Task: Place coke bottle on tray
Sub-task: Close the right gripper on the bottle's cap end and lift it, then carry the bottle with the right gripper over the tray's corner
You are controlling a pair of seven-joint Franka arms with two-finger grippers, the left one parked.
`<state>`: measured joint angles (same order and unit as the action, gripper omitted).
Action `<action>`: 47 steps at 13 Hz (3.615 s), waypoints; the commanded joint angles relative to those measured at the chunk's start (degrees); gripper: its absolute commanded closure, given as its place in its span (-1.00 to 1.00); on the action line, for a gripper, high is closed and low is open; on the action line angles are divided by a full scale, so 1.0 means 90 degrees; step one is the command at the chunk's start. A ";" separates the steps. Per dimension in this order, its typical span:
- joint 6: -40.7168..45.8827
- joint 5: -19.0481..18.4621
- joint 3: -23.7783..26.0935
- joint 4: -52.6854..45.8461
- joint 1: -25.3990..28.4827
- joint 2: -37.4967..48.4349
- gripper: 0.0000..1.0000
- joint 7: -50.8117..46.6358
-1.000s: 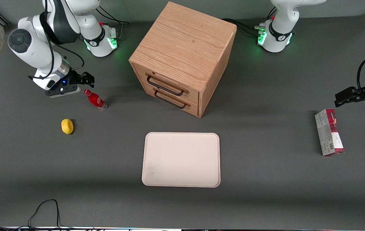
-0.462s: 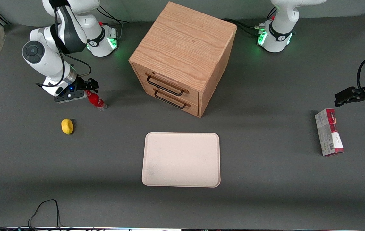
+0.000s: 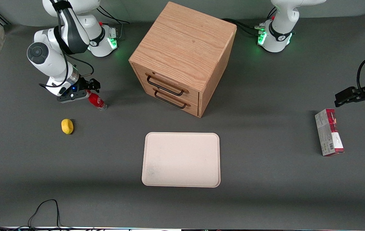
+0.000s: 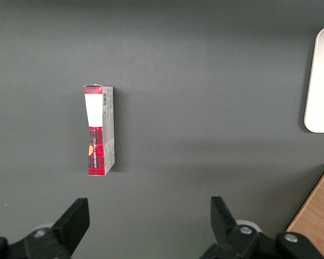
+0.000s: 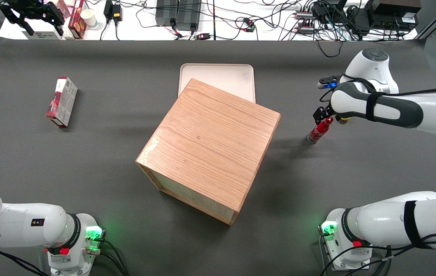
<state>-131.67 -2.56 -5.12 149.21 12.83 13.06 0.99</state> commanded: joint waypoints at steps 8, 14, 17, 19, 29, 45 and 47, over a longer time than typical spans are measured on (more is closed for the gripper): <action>-0.0107 -0.0116 -0.0135 0.0023 0.0000 0.0014 1.00 -0.0081; 0.1215 -0.0018 -0.0125 -0.1874 -0.0009 -0.0462 1.00 -0.0334; 0.3499 0.0020 -0.0096 -0.4664 0.0020 -0.1574 1.00 -0.0569; 0.4848 0.0467 -0.0115 -0.6656 0.0001 -0.2394 1.00 -0.0608; 0.6192 0.0616 0.0041 -1.0256 0.0039 -0.4709 1.00 -0.1768; 0.2374 0.0470 0.0764 -1.1207 0.1016 -0.7359 1.00 -0.4476; 0.2325 0.0353 0.0783 -1.1207 0.1065 -0.7408 1.00 -0.4476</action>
<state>-110.44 1.92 2.02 51.46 21.66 -52.07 -37.95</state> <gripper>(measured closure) 0.687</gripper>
